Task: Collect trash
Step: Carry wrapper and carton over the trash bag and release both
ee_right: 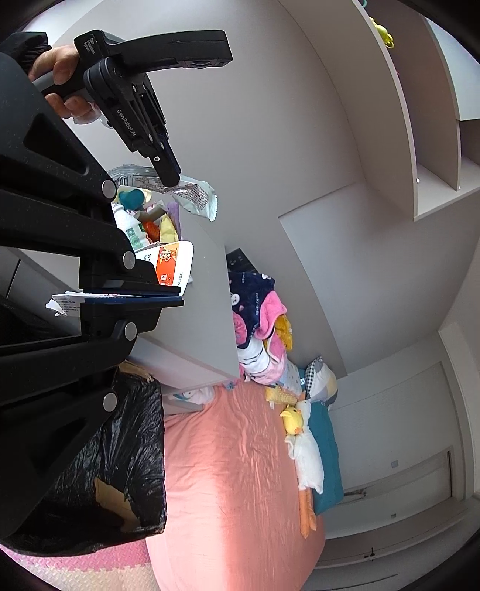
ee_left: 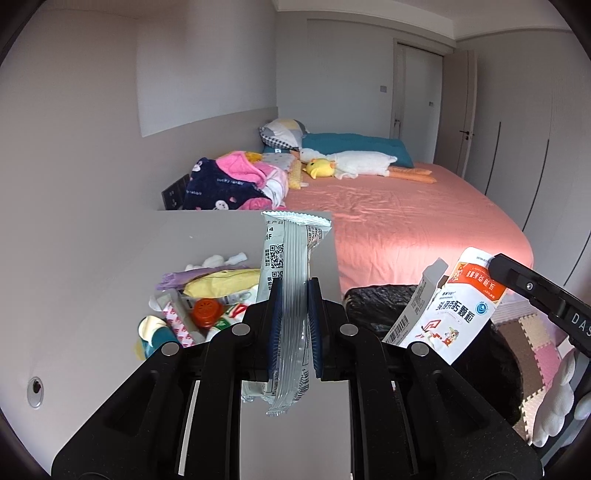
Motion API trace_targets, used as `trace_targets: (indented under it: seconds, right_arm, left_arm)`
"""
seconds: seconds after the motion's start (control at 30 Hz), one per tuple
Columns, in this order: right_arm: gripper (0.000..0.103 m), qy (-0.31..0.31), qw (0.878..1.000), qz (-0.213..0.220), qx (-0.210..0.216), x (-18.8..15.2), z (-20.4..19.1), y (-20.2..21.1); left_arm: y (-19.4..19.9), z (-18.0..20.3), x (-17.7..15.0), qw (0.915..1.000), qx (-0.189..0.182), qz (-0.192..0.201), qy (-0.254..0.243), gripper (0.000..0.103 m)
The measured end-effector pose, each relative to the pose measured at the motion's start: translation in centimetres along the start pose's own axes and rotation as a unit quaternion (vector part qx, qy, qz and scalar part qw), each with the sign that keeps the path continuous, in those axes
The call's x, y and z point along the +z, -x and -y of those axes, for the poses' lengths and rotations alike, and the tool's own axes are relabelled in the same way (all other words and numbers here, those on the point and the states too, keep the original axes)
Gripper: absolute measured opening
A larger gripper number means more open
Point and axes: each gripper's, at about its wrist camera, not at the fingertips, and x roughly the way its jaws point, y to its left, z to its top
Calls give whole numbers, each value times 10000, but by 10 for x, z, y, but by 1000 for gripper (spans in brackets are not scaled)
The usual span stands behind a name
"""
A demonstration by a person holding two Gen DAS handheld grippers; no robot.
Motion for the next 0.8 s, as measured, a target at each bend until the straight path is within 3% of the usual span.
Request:
trace_targets:
  seconds: [0.43,0.8]
  right_arm:
    - [1,-218,9978,121,-612,6,51,33]
    - [1,-428,9945,172,-940,6,81,45]
  left_arm:
    - [-25,70,-3,9969,-721,-209,-241,13]
    - [-41,103,-10,9924,-1047,-446,-475,13]
